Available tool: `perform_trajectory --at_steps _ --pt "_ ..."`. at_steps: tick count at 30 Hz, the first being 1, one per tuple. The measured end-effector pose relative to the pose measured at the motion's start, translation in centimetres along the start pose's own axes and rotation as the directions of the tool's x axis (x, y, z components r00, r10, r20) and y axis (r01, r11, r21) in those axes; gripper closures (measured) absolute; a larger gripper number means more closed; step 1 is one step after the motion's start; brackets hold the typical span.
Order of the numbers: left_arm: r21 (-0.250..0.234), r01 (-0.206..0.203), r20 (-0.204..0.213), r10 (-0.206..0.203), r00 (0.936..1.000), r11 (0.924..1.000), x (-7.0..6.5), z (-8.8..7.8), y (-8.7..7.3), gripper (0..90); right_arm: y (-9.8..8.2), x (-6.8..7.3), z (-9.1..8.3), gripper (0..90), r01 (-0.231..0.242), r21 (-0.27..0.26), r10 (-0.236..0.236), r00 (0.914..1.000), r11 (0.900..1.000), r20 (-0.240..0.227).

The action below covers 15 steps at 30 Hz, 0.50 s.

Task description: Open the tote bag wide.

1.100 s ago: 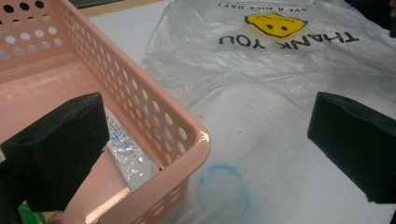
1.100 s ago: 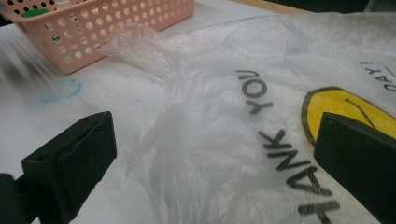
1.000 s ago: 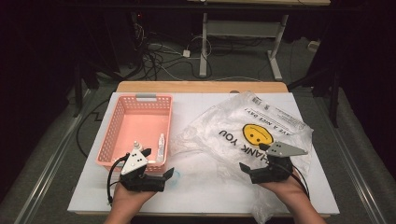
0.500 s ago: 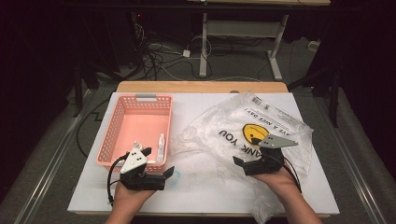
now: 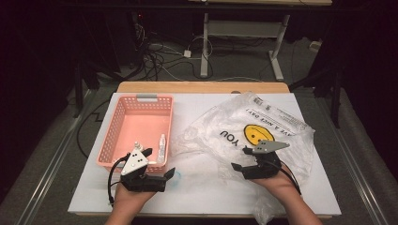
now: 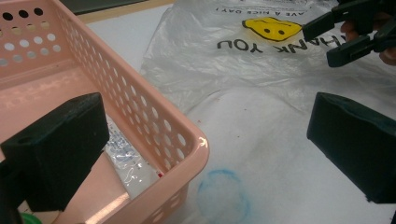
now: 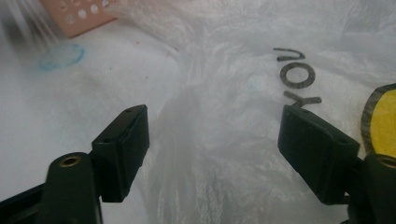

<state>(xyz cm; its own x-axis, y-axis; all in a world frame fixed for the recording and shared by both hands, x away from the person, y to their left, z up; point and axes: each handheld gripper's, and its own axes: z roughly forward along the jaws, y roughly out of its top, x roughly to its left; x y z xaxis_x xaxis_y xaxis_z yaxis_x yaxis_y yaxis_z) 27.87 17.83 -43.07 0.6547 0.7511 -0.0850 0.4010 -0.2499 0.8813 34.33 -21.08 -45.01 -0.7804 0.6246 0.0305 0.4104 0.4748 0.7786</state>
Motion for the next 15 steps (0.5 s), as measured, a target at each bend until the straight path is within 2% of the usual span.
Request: perform_trajectory --at_steps 2,7,15 --pt "-0.001 -0.003 -0.002 0.003 1.0000 1.0000 -0.1 -0.1 0.0 0.0 -0.3 0.2 0.2 31.7 0.019 0.024 -0.019 0.9998 1.000 -0.003" --pt "-0.001 -0.001 -0.001 0.001 1.0000 1.0000 -0.2 0.0 0.0 0.0 -0.7 0.4 0.5 34.6 0.014 0.067 -0.014 0.9999 0.998 -0.007" --pt "0.003 -0.005 0.010 0.005 0.9999 1.0000 -0.5 0.1 0.1 0.0 -1.4 0.7 1.6 44.0 0.034 0.107 -0.030 0.9987 0.994 -0.041"
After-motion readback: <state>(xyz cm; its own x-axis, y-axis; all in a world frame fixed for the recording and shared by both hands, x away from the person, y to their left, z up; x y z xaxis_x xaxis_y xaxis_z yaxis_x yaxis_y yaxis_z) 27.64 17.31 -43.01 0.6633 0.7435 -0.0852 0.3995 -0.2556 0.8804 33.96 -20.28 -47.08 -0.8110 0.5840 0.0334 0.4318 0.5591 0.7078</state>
